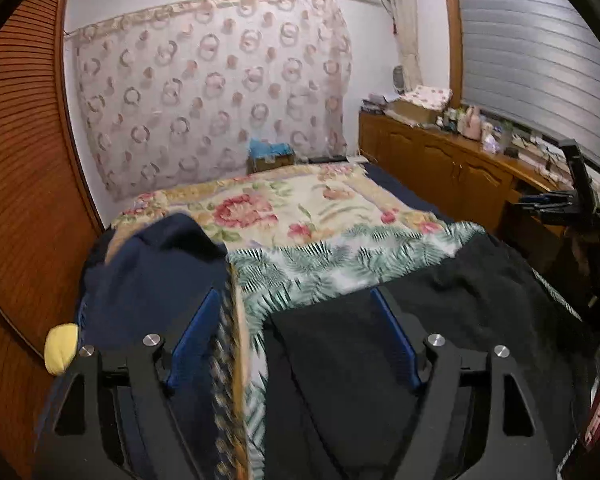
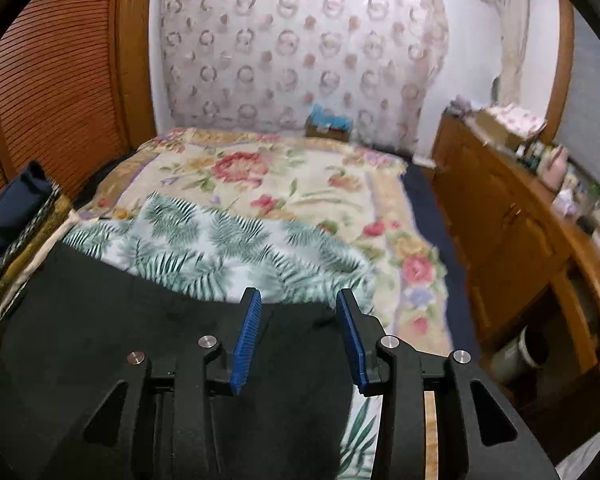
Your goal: Fold small clothes
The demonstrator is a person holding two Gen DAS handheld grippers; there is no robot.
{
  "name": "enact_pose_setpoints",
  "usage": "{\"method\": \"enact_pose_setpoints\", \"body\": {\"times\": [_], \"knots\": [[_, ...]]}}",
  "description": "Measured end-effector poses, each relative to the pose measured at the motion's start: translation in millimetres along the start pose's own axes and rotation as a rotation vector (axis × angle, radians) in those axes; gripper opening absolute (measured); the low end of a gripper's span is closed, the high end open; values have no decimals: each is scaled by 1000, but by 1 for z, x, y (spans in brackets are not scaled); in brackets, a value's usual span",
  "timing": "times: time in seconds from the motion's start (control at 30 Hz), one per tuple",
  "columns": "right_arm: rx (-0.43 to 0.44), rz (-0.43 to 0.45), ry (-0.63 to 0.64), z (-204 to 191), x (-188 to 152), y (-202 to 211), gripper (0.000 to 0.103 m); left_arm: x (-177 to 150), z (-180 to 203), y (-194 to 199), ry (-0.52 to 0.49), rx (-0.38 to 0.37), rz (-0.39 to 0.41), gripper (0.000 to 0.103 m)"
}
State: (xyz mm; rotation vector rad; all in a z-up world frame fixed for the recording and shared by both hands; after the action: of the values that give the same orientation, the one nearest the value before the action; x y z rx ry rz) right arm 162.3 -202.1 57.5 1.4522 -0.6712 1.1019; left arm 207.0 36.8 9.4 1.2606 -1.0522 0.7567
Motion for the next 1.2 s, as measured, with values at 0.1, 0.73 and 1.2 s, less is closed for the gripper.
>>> {"method": "enact_pose_setpoints", "body": {"times": [0.1,0.73,1.2], "knots": [[48,-18,-5,7,-3,13,41,-14,10,13,9,-16,-14,78],[97,-1,134,45,-18,99,54,-101,43,5,77,-94,-233,78],[175,-206,-41,31,-125,-16,54,-130,55,1,56,-85,-309,78]]}}
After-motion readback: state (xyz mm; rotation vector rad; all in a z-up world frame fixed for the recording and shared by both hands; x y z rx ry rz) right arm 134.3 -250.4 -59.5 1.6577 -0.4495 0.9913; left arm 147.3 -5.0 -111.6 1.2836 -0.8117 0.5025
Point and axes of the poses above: each gripper's, at about its wrist camera, not at the fingertips, and y roughly against the way its jaws point, z to its right, x to its top, the point moved 1 cm from there along -y, roughly the way its jaws point, and after that the axes turned 12 degrees about z, right-handed, at the moved point
